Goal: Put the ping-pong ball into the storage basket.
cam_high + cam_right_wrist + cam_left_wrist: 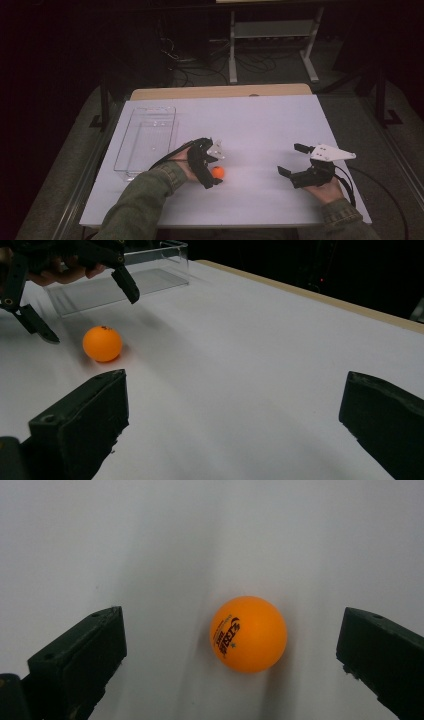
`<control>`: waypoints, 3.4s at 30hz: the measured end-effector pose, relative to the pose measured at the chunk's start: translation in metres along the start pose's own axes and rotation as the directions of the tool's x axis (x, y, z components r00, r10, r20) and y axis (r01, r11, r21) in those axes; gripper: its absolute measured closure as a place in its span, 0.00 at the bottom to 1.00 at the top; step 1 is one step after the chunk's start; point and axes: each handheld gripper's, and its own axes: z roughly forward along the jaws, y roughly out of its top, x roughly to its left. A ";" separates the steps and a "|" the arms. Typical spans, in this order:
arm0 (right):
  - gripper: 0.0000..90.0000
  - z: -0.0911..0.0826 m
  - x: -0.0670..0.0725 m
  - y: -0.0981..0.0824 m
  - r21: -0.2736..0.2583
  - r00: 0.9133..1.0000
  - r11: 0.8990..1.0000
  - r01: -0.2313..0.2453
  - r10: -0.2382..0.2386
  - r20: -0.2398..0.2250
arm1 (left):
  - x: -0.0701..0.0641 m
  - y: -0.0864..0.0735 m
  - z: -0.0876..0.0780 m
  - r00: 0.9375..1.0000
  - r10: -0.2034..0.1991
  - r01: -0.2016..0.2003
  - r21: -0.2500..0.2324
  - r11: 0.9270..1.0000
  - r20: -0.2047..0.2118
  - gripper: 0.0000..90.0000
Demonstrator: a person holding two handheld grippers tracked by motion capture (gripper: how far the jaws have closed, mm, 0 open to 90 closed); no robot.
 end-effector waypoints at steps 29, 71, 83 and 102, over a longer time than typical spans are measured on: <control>0.00 0.000 0.000 0.000 0.003 1.000 1.000 -0.003 0.003 -0.005 | -0.002 0.001 0.012 0.999 0.009 -0.012 0.091 0.996 0.036 0.29; 0.00 0.000 0.000 0.000 0.007 1.000 1.000 -0.002 0.002 -0.008 | -0.005 0.002 0.006 0.997 0.038 -0.045 0.107 0.993 0.066 0.56; 0.00 0.000 0.001 -0.001 0.007 1.000 1.000 -0.004 0.004 -0.010 | -0.007 0.005 -0.009 0.997 0.052 -0.057 0.094 0.994 0.051 0.56; 0.00 0.000 0.001 -0.001 0.006 1.000 1.000 -0.006 0.006 -0.009 | -0.004 0.009 -0.044 0.998 0.057 -0.059 0.086 0.995 0.025 0.56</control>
